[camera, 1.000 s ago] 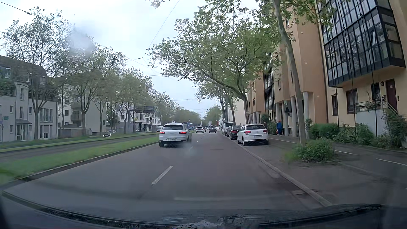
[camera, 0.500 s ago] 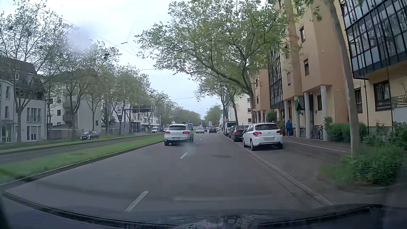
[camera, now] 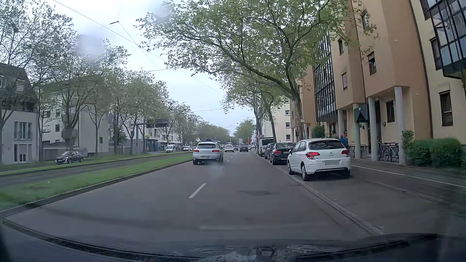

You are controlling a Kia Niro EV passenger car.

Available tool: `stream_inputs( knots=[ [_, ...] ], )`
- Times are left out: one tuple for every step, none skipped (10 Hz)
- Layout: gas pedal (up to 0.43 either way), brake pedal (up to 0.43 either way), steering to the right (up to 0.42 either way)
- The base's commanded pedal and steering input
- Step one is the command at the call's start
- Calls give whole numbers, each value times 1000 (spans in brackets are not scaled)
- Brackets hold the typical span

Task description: Follow the waypoints while adhering to traffic rules and regulations

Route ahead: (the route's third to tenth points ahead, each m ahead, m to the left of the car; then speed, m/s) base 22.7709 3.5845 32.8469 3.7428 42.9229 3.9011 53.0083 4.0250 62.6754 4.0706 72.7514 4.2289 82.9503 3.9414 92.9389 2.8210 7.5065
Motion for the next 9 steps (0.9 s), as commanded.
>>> stream_inputs(
  knots=[
    [87, 0, 0],
    [87, 0, 0],
    [87, 0, 0],
    [87, 0, 0],
    [87, 0, 0],
    [87, 0, 0],
    [87, 0, 0],
    [87, 0, 0],
    [87, 0, 0]
  ],
)
